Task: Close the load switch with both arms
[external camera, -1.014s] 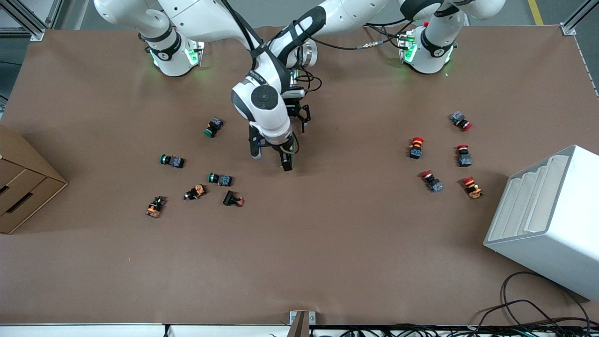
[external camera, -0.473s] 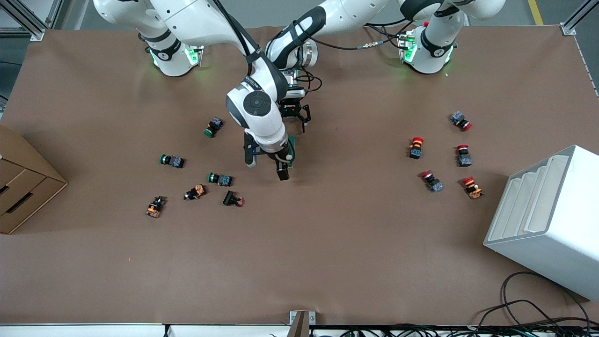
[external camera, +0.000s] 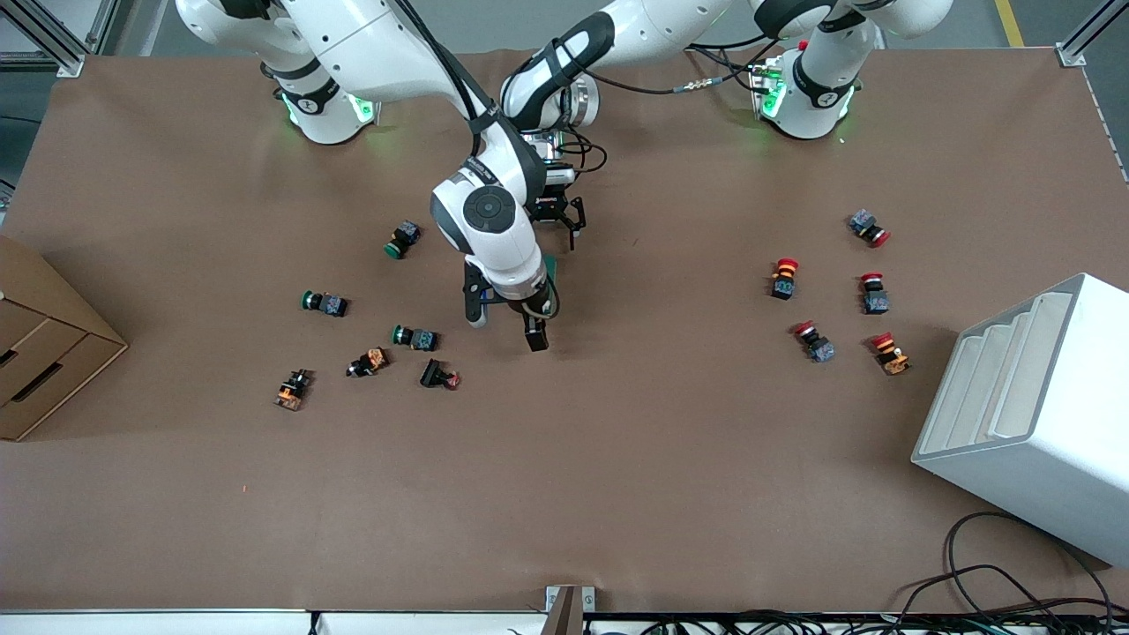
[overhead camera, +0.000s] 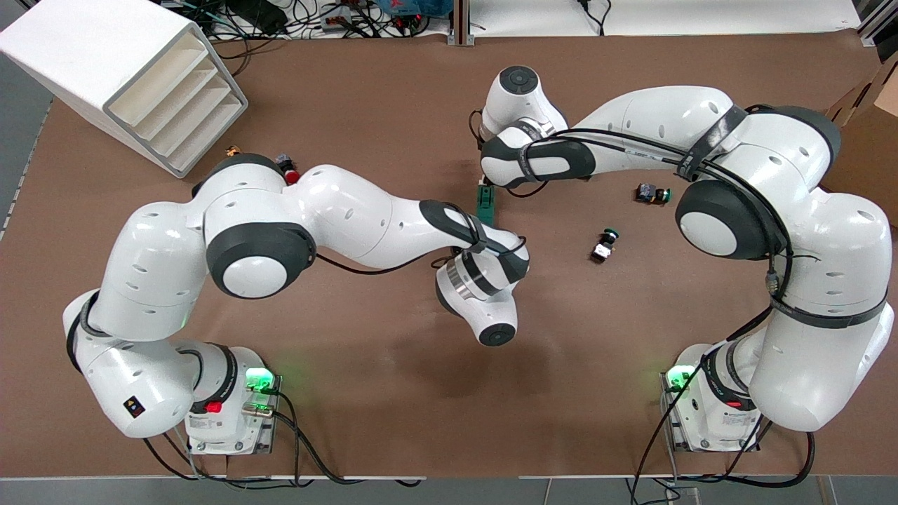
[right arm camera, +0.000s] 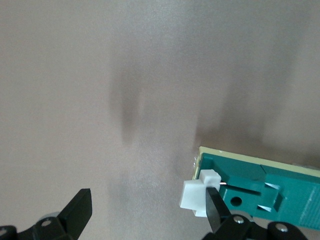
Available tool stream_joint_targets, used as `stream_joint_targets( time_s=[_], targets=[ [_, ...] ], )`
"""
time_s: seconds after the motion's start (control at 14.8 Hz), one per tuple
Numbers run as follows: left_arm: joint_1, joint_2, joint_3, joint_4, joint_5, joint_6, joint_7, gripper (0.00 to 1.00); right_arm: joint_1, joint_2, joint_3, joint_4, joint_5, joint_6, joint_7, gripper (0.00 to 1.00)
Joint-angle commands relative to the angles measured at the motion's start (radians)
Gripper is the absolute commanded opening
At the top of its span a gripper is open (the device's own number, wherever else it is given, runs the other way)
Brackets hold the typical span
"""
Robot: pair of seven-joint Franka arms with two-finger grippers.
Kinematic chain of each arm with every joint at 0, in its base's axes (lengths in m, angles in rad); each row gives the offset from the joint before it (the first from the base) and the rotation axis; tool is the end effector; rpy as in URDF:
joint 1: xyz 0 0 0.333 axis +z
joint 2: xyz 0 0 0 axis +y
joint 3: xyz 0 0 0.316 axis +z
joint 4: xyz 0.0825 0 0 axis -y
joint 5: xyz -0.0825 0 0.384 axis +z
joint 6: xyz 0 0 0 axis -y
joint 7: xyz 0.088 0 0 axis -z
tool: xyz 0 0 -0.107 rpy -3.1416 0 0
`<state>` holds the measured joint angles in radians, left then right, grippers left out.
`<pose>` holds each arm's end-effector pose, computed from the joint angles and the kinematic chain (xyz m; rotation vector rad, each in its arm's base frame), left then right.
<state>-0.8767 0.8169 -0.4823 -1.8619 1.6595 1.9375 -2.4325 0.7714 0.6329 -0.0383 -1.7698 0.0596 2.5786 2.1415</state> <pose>0.1981 -0.5725 0.1034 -2.7413 0.0251 -1.4377 0.5032 0.4551 0.2210 -2.2224 1.9621 -0.0140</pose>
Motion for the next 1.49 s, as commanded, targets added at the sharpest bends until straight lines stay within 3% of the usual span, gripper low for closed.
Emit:
stream_joint_targets(
  time_s=[0.0, 0.47, 0.81, 1.15, 1.42],
  targets=[
    [-0.01, 0.002, 0.002, 0.004, 0.005, -0.015, -0.013, 0.99, -0.014, 0.036, 0.008, 0.026, -0.023, 0.008, -0.011, 1.0],
    [-0.007, 0.004, 0.004, 0.004, 0.005, -0.015, -0.011, 0.99, -0.047, 0.028, 0.009, 0.075, -0.029, -0.04, -0.011, 1.0],
    [-0.005, 0.004, 0.004, 0.012, 0.005, -0.015, 0.003, 0.99, -0.144, 0.005, 0.015, 0.271, -0.015, -0.36, -0.208, 1.0],
    [-0.001, -0.009, 0.002, 0.016, 0.005, -0.015, 0.009, 0.99, -0.3, -0.116, 0.011, 0.293, -0.015, -0.639, -0.951, 1.0],
    [0.005, -0.035, -0.004, 0.029, -0.024, -0.014, 0.036, 0.99, -0.44, -0.202, 0.011, 0.293, -0.018, -0.776, -1.435, 1.0]
  ],
)
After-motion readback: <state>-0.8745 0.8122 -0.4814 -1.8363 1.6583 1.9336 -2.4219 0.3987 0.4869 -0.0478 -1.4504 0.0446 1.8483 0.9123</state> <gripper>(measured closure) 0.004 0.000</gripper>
